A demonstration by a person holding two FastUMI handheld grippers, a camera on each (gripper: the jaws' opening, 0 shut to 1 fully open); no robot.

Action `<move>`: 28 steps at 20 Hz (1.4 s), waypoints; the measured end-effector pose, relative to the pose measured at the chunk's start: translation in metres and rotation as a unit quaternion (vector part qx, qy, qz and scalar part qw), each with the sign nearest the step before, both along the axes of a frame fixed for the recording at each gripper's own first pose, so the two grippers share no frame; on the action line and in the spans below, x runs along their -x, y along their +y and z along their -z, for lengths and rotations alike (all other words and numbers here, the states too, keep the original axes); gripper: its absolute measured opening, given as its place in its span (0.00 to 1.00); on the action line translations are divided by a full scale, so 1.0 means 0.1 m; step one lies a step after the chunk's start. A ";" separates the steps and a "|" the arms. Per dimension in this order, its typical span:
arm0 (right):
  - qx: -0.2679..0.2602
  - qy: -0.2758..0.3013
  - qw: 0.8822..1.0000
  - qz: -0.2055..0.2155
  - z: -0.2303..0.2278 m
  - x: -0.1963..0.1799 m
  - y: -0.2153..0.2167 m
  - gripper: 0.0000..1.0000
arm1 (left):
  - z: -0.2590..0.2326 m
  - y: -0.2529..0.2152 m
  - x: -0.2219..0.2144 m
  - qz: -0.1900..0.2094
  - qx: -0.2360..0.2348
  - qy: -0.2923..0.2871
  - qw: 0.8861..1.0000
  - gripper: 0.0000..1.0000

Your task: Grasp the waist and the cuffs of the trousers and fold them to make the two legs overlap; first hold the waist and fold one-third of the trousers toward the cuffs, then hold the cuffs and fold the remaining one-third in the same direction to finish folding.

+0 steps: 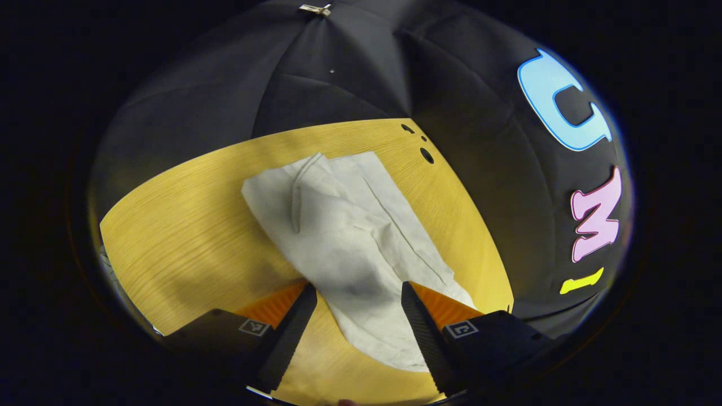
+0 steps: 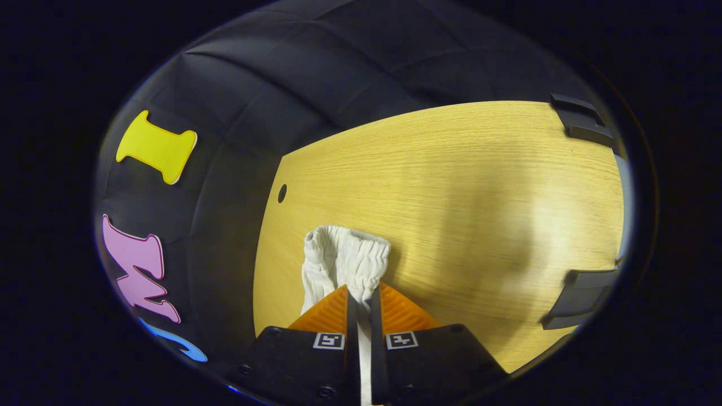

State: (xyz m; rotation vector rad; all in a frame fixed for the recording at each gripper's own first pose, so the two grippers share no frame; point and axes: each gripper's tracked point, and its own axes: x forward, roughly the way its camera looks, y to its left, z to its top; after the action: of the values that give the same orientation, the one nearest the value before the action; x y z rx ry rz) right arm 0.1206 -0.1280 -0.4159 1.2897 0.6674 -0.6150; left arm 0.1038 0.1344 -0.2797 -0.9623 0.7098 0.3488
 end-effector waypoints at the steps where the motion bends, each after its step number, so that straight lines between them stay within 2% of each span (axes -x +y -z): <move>1: 0.002 0.001 1.000 -0.003 0.00 -0.01 0.00 0.12 | -0.01 0.02 -0.08 0.000 -0.002 -0.002 1.000 0.96; 2: 0.002 0.000 1.000 -0.005 -0.01 -0.02 0.01 0.12 | -0.01 0.02 -0.13 -0.001 -0.002 -0.002 1.000 0.92; 4: 0.001 -0.003 1.000 -0.006 -0.01 -0.03 0.01 0.12 | 0.02 0.01 -0.16 0.002 0.002 0.005 1.000 0.96; 5: 0.002 -0.003 1.000 -0.007 -0.01 -0.01 0.00 0.12 | 0.01 0.00 -0.17 0.006 0.001 0.005 1.000 0.94; 6: 0.006 -0.001 1.000 -0.008 -0.01 -0.01 -0.01 0.12 | 0.09 0.03 -0.14 0.007 -0.004 0.020 1.000 0.96; 7: 0.009 0.001 1.000 -0.007 0.00 0.00 -0.02 0.12 | 0.15 0.07 -0.10 0.003 -0.005 0.034 0.999 0.73; 9: 0.008 -0.006 1.000 -0.001 -0.06 -0.02 -0.03 0.12 | 0.17 0.10 -0.17 -0.013 0.021 0.021 0.999 0.28; 11: 0.011 -0.019 1.000 -0.001 -0.05 -0.01 -0.03 0.12 | 0.15 0.12 -0.15 -0.037 0.046 0.009 0.998 0.12; 15: 0.042 -0.052 0.998 -0.022 -0.15 0.03 -0.11 0.12 | 0.18 0.00 -0.07 -0.032 0.045 0.017 0.998 0.08; 20: 0.072 -0.099 0.992 -0.025 -0.36 0.08 -0.19 0.12 | 0.19 -0.21 0.06 -0.017 0.045 0.017 0.999 0.08; 23: 0.087 -0.126 0.987 -0.043 -0.50 0.15 -0.17 0.12 | 0.17 -0.29 0.20 -0.003 0.019 0.010 1.000 0.08; 26: 0.086 -0.170 0.981 -0.039 -0.71 0.15 -0.12 0.12 | 0.21 -0.38 0.17 0.006 0.027 0.004 1.000 0.08; 28: 0.101 -0.187 0.976 -0.055 -0.80 0.19 -0.05 0.12 | 0.22 -0.46 0.20 0.020 0.024 0.004 1.000 0.08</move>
State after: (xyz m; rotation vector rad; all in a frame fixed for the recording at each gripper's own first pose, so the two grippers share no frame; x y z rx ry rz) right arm 0.1016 -0.1330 -0.3361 1.1288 0.3517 -0.3254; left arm 0.0837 0.0880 -0.3015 -0.9909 0.7461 0.3021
